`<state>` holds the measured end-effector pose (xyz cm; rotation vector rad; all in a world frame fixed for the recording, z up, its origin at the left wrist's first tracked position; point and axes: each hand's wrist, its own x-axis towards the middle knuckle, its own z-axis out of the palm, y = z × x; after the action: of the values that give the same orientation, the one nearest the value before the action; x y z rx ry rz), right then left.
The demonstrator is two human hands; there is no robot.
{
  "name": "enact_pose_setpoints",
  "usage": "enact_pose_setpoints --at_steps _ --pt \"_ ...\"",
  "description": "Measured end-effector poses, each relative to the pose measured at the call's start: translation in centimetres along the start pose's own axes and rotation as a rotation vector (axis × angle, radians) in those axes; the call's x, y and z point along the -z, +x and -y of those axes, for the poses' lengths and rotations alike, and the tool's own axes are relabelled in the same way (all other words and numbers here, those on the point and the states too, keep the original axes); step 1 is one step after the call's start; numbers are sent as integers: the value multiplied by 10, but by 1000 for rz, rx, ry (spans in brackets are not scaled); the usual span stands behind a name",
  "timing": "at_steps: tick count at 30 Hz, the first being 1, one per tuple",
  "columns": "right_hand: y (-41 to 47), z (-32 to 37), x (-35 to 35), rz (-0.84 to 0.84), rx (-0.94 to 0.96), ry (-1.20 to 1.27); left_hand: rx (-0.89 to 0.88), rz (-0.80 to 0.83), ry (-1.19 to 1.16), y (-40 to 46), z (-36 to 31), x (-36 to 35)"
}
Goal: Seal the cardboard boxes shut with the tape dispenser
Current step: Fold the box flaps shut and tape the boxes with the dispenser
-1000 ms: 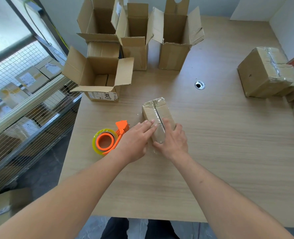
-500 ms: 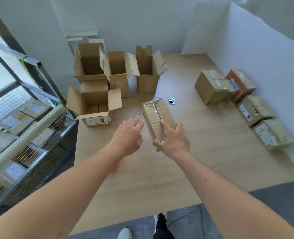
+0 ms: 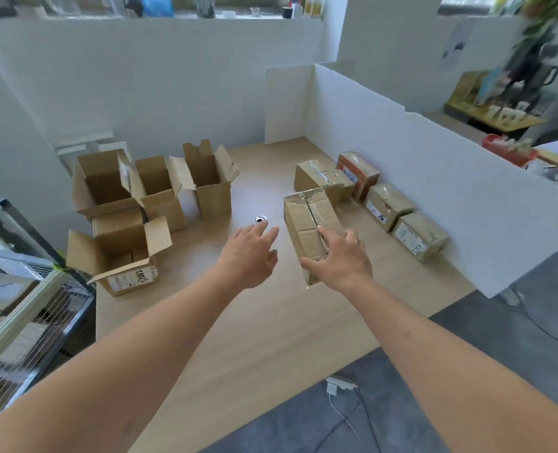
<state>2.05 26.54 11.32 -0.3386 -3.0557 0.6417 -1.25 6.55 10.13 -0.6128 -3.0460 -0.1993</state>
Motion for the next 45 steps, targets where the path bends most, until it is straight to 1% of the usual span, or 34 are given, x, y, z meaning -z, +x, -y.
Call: enact_pose_setpoints --at_steps 5,11,17,23,29,36,40,45 --pt "19 -68 36 2 3 -8 0 10 6 43 -72 -6" --pt "52 -160 72 58 17 -17 40 43 -19 84 -169 -23" --pt "85 -223 85 111 24 -52 70 110 -18 119 -228 -46" --pt "142 -253 78 179 -14 -46 104 150 -59 176 -241 -69" --pt "213 -268 60 215 -38 -59 135 220 -111 242 -237 -101" --pt "282 -282 37 279 -38 -40 212 252 -153 305 -228 -127" --pt "328 -288 23 325 -21 -19 285 270 -174 343 -225 -144" --pt "389 -300 -4 383 47 7 417 291 -192 386 -227 -170"
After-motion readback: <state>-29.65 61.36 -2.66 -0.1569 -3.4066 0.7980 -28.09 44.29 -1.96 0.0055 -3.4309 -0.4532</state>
